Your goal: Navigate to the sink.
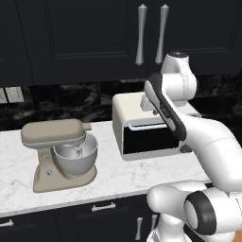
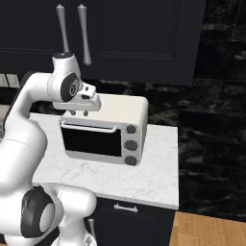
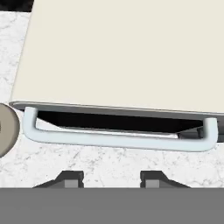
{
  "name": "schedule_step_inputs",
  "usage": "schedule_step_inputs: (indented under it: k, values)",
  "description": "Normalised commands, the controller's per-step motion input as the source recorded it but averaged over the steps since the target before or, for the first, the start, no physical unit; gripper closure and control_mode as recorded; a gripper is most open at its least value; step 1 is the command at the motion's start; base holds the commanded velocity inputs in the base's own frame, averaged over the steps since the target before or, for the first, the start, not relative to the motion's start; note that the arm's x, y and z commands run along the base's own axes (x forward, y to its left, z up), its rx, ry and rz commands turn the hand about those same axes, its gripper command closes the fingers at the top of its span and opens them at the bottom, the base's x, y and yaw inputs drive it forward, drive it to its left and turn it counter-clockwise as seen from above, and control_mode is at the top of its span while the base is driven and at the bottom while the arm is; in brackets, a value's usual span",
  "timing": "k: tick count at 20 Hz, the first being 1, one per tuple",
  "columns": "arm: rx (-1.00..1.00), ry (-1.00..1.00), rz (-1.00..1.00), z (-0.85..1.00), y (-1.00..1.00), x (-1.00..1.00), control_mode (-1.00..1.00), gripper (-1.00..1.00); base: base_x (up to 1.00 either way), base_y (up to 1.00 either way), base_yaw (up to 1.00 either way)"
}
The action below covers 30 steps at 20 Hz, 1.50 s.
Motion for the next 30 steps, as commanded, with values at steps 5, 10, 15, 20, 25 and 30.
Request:
schedule_step_inputs:
  k: [5,10,15,20,25,30]
  values:
    - [0.0,0.0,0.0,0.0,-0.06,-0.85,-1.0,-1.0,0.0,0.0,0.0]
    - [0.0,-0.01,-0.01,0.0,-0.11,-0.96,-1.0,-1.0,0.0,0.0,0.0]
    - [0.0,-0.1,-0.05,0.0,-0.09,-0.71,-1.0,-1.0,0.0,0.0,0.0]
    - [0.0,-0.11,-0.01,0.0,-0.08,-0.35,1.0,-1.0,-0.08,0.0,0.0]
    - [0.0,0.0,0.0,0.0,0.0,0.0,1.0,-1.0,-0.52,0.7,-0.01]
    - [0.0,0.0,0.0,0.0,0.0,0.0,1.0,-1.0,-0.56,0.98,0.0]
